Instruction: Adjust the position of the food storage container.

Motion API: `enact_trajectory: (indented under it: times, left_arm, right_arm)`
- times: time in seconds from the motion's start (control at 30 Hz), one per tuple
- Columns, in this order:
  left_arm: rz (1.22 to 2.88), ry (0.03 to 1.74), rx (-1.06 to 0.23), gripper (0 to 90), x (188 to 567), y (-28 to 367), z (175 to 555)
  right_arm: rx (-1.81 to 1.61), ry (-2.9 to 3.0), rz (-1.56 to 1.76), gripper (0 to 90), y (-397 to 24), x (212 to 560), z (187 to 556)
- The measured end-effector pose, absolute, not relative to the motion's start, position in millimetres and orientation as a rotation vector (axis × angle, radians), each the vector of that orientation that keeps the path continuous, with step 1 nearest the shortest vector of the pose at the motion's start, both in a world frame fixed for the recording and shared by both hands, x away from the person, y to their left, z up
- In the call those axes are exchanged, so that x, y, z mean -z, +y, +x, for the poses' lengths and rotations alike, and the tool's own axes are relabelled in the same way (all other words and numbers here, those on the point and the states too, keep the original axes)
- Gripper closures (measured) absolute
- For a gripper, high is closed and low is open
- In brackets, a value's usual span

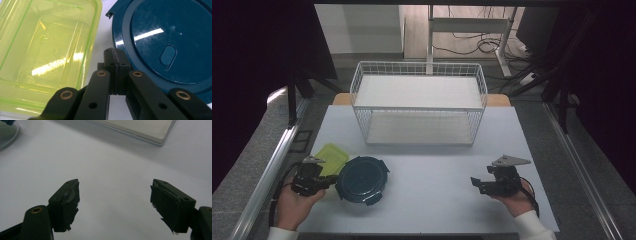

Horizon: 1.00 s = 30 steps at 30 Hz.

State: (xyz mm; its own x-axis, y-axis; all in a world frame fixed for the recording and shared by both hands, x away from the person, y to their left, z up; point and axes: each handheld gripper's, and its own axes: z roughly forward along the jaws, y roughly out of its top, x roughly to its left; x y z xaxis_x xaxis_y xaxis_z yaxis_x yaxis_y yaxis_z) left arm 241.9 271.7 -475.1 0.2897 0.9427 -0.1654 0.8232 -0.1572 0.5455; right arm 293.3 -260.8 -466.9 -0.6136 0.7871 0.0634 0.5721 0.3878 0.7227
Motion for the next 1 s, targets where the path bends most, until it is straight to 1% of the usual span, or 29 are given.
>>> enact_trajectory:
  times: [0.27, 0.73, 1.0]
  left_arm:
    - [2.021, 1.563, -0.278, 90.0, 475, 261, 243]
    - [2.045, 1.523, -0.278, 90.0, 474, 230, 257]
    - [2.062, 1.471, -0.255, 90.0, 474, 212, 266]
  right_arm:
    - [-1.056, 2.360, 1.187, 23.4, -260, 466, 294]
    - [-1.049, 2.362, 1.202, 23.4, -261, 467, 294]
    - [-1.046, 2.366, 1.205, 23.4, -260, 467, 295]
